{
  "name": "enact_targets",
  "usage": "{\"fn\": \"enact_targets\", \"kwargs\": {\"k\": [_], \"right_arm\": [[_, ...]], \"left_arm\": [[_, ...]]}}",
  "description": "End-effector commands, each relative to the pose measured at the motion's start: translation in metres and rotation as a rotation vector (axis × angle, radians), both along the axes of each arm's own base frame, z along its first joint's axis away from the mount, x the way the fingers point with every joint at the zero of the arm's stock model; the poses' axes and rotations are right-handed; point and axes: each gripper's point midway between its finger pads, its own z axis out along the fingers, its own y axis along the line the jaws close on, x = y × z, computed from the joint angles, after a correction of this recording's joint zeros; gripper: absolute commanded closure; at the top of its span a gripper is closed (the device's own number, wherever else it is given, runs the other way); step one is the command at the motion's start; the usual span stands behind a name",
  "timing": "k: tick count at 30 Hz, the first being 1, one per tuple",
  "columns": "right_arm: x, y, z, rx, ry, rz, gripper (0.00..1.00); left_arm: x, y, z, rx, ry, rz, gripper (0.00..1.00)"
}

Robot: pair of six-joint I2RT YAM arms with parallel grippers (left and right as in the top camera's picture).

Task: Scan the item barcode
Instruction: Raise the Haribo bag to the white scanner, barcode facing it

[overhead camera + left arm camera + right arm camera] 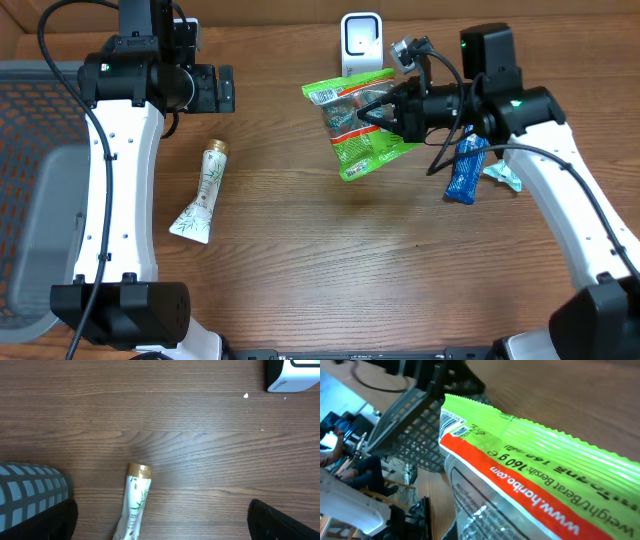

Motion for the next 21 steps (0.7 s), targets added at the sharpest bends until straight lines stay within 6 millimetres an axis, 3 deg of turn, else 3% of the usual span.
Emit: {"fn": "enact_targets", "kwargs": {"k": [1,9,16,21], "right_arm": [[-0.02,-0.001,0.043,0.061,-0.115,0.05,0.96],[-0.028,-0.017,0.068,0.067,-0.166,0.003,0.96],[-0.014,-0.025,0.051,-0.022,-0.13,-0.101,0.96],[0.01,-0.037,0.029,-0.161,-0.095,-0.286,0.96]], "left_arm": [[0.0,-0.004,0.0,-0.015,0.001,0.005,0.0],[0.0,-0.004,0.0,-0.015,0.001,0.005,0.0],[0.0,-0.004,0.0,-0.015,0.001,0.006,0.0],[0.0,-0.004,0.0,-0.015,0.001,0.005,0.0]]}}
